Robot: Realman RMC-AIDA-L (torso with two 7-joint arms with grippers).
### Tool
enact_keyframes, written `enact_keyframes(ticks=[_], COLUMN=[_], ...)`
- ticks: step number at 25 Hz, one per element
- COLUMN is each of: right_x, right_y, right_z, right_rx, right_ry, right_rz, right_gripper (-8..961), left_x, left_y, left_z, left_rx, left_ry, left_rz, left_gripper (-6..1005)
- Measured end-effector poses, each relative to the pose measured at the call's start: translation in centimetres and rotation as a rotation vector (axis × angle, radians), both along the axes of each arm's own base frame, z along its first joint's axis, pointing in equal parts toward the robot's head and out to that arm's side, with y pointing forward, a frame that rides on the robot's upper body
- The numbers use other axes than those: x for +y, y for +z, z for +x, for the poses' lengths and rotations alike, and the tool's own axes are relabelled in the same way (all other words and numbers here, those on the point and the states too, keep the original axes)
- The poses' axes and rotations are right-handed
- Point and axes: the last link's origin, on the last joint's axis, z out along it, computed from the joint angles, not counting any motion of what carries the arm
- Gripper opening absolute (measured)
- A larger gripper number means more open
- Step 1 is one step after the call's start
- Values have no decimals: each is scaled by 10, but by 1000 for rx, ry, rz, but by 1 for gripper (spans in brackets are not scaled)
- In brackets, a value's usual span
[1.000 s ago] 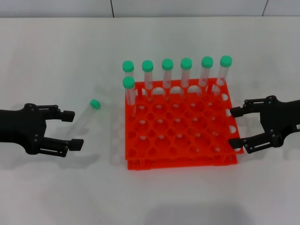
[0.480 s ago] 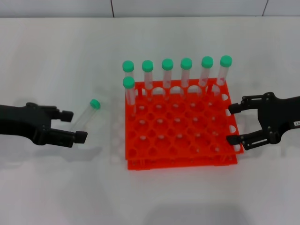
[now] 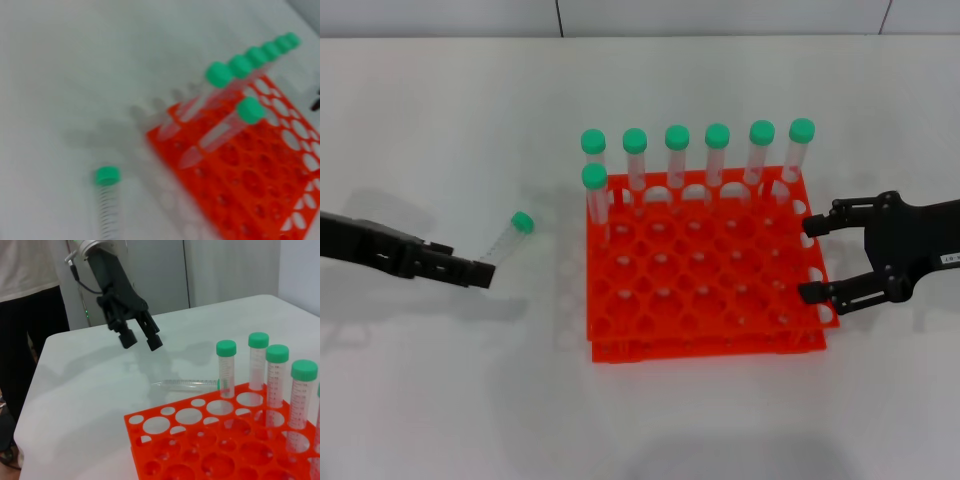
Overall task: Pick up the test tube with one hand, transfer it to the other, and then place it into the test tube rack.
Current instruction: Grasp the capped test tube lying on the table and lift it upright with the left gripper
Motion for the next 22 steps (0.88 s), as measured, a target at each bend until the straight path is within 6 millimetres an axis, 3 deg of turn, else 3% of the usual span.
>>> enact_keyframes(ticks=[10, 22], right_x=[2, 0], right_y=[-7, -12], right_z=[-3, -5], right_rx=[4, 8], right_ry=[15, 13], right_rz=[16, 6], right_gripper=[853, 853], left_x=[18, 33], left_y=[-3, -35], left_z=[-7, -5], left_rx=[208, 306], left_ry=[58, 55], left_rz=[-8, -64], left_gripper=[863, 852])
